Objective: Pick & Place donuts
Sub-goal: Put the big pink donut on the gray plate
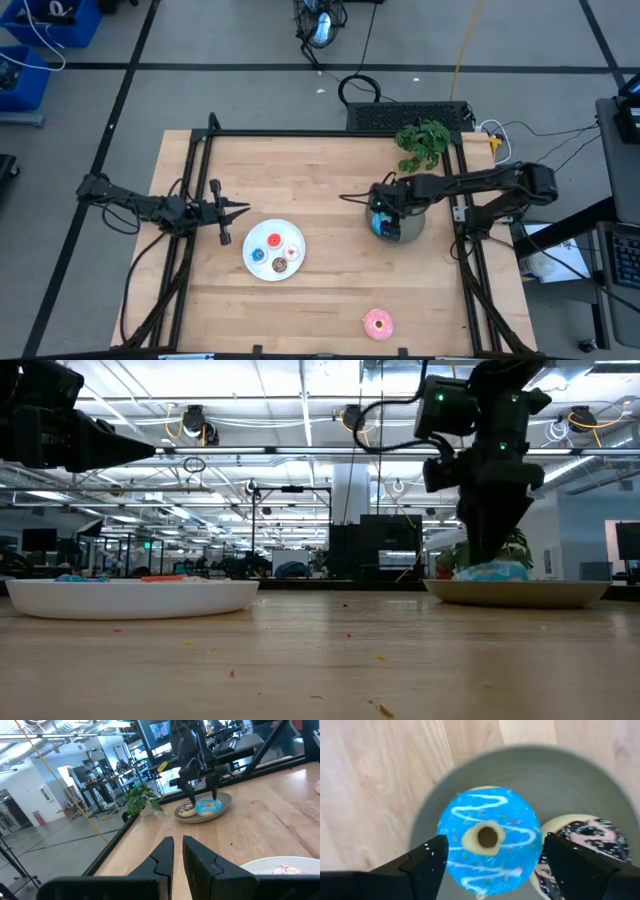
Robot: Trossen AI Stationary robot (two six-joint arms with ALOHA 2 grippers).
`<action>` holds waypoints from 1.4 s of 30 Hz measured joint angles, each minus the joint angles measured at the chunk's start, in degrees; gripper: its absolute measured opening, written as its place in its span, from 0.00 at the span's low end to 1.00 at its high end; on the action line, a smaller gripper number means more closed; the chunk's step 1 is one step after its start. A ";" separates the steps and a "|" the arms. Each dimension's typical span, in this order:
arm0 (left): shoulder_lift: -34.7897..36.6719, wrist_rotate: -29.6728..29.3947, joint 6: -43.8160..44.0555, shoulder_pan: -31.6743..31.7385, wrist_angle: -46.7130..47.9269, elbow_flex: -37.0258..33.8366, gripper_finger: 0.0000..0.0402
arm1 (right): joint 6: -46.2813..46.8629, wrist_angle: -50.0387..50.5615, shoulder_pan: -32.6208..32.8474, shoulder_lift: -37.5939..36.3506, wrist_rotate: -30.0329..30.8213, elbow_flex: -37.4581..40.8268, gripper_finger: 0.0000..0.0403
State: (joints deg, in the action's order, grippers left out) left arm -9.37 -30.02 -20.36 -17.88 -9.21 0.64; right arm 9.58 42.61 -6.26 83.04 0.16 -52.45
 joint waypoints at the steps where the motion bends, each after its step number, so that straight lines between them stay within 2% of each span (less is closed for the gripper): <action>1: 0.02 0.00 0.00 0.00 -0.01 0.00 0.12 | -0.02 0.10 0.00 -0.28 0.00 -0.42 0.77; 5: 0.02 0.00 0.00 0.01 0.01 0.00 0.12 | -1.46 0.26 0.00 -1.71 0.23 -1.34 0.79; 8: 0.02 0.00 0.00 0.01 0.10 0.00 0.12 | -1.98 0.54 0.00 -3.52 2.70 -2.22 0.80; 13: 0.01 0.00 -0.02 0.01 0.13 0.00 0.12 | -0.50 3.14 1.19 -7.08 2.54 -6.50 0.78; 17: 0.01 -0.02 -0.02 0.01 0.06 0.00 0.12 | 2.54 7.41 8.03 -7.37 3.31 -11.63 0.75; 22: 0.00 -0.02 -0.02 0.01 0.04 0.00 0.12 | 9.51 12.40 20.02 -3.13 6.01 -18.58 0.67; 29: 0.02 -0.02 1.29 0.01 0.03 0.00 0.12 | 24.48 22.93 33.48 4.54 8.66 -28.49 0.48; 33: 0.00 -0.04 1.38 0.01 0.26 0.00 0.12 | 29.70 22.34 38.79 7.47 8.89 -29.68 0.34; 40: 0.00 -0.04 1.51 0.01 0.42 0.00 0.12 | 27.68 16.96 45.06 14.39 8.94 -29.68 0.04; 42: 0.00 -0.04 1.53 0.01 0.42 0.00 0.12 | 26.36 14.56 45.77 16.16 8.83 -29.68 0.02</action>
State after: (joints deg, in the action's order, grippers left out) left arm -9.36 -30.06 -18.83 -17.87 -8.80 0.64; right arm 35.94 57.18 39.51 99.20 9.00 -82.13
